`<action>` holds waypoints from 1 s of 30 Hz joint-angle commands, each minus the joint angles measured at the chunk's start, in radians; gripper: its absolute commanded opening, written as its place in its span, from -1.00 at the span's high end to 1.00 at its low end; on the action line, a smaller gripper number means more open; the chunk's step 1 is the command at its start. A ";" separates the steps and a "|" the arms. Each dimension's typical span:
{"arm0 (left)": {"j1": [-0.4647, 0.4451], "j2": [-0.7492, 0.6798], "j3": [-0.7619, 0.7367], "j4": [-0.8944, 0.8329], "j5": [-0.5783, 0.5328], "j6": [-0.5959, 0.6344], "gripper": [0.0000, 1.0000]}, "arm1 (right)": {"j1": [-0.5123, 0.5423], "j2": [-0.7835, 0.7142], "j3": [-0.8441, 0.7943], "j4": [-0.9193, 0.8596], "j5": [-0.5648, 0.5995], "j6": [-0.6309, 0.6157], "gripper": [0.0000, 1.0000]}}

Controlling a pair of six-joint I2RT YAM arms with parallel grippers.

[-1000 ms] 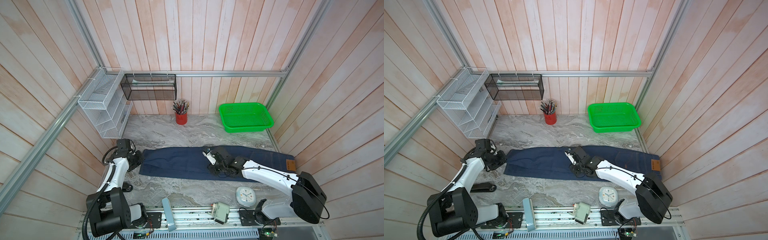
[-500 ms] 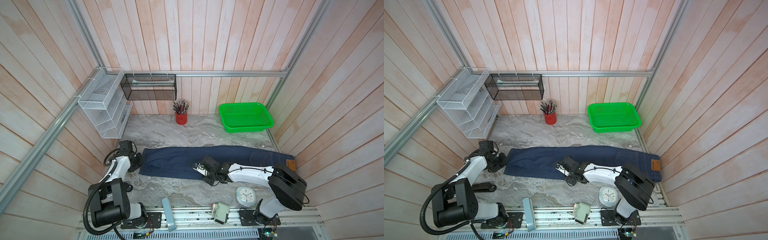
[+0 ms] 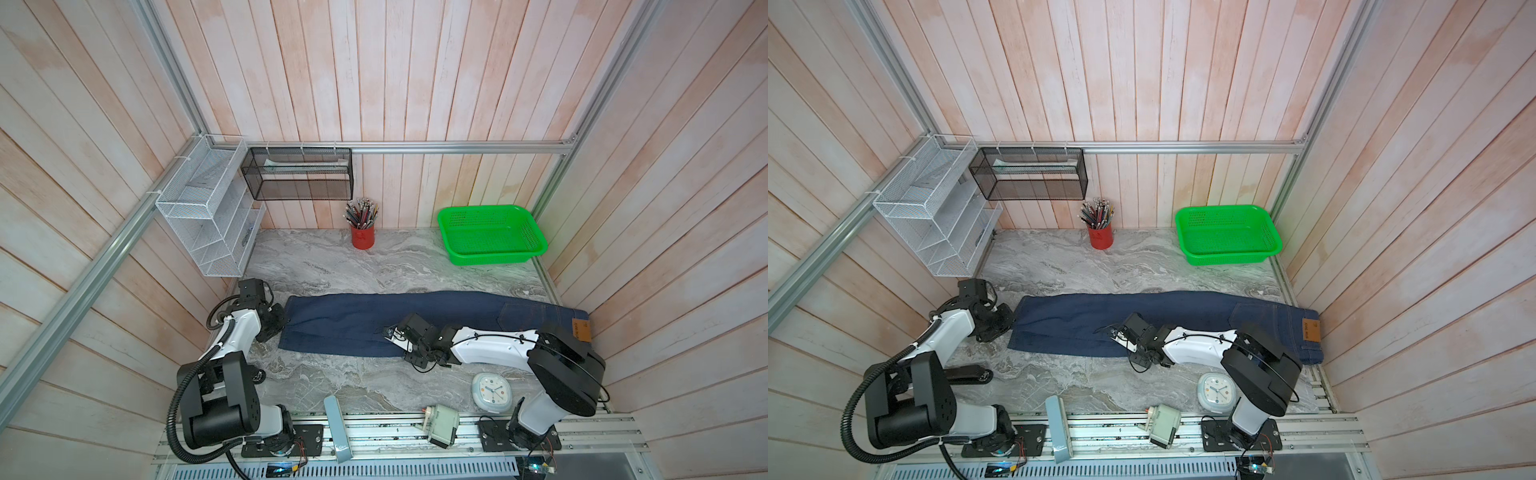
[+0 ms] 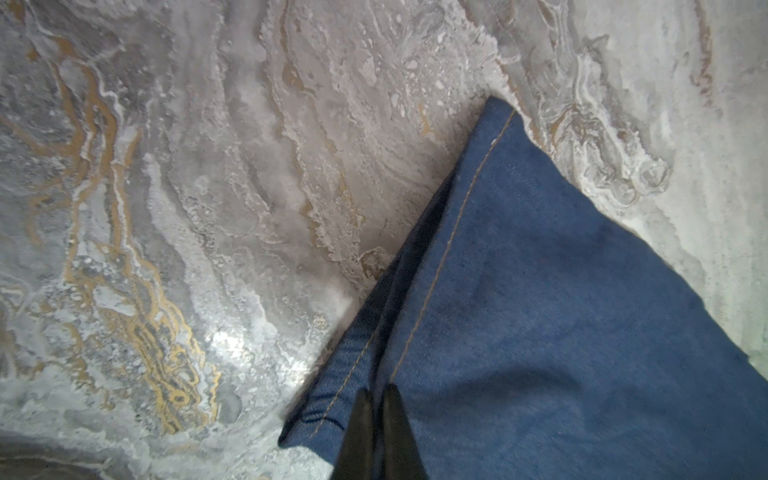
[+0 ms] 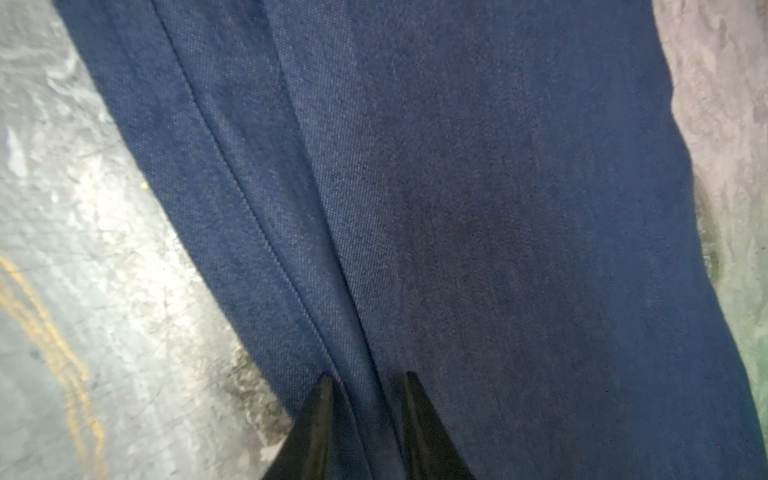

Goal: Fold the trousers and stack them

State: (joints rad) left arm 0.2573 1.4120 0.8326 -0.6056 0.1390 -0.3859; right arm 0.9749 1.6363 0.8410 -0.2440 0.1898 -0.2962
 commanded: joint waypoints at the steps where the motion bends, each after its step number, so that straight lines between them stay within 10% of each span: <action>1: 0.011 0.006 0.032 0.014 -0.021 0.006 1.00 | -0.002 -0.007 0.039 -0.086 -0.060 -0.025 0.31; 9: 0.019 0.006 0.045 0.008 -0.012 0.007 1.00 | -0.002 -0.048 0.058 -0.145 -0.218 -0.059 0.12; 30: 0.025 -0.051 0.188 -0.062 0.119 -0.002 1.00 | -0.021 0.082 0.138 -0.034 0.006 -0.077 0.22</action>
State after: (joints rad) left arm 0.2749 1.3720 0.9852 -0.6582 0.2543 -0.3862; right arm 0.9649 1.7077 0.9733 -0.3073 0.1261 -0.3679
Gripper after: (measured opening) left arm 0.056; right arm 0.394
